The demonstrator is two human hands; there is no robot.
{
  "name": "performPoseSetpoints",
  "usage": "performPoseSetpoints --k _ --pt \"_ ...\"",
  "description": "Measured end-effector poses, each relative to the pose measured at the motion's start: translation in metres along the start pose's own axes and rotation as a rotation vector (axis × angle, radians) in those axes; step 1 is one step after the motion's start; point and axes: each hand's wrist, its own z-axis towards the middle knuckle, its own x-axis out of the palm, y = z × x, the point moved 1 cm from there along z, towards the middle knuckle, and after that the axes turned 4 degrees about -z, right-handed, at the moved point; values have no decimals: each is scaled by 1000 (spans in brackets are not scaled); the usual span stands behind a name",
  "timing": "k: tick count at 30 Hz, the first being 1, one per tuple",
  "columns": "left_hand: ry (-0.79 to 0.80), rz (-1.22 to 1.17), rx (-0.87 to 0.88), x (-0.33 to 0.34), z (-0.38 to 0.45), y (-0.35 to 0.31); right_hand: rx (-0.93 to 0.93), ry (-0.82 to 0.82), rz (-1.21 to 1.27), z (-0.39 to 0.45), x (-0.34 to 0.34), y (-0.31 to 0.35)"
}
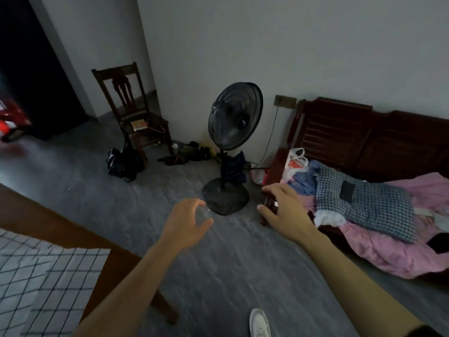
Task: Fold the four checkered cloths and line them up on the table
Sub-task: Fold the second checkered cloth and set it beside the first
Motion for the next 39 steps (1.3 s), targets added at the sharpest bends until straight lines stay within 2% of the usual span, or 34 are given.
performPoseSetpoints --k 8,16,22,29,39 --pt "-76 43 -159 19 127 -9 -134 93 57 162 15 -47" --pt "-153 53 -377 9 189 28 -322 234 82 290 56 -25" --pt "-288 35 -501 -20 229 102 -475 288 50 380 118 31" --pt "-383 -58 -618 -61 282 184 -642 380 25 471 178 133" --pt "-686 8 -798 -137 304 268 -909 487 129 566 267 264"
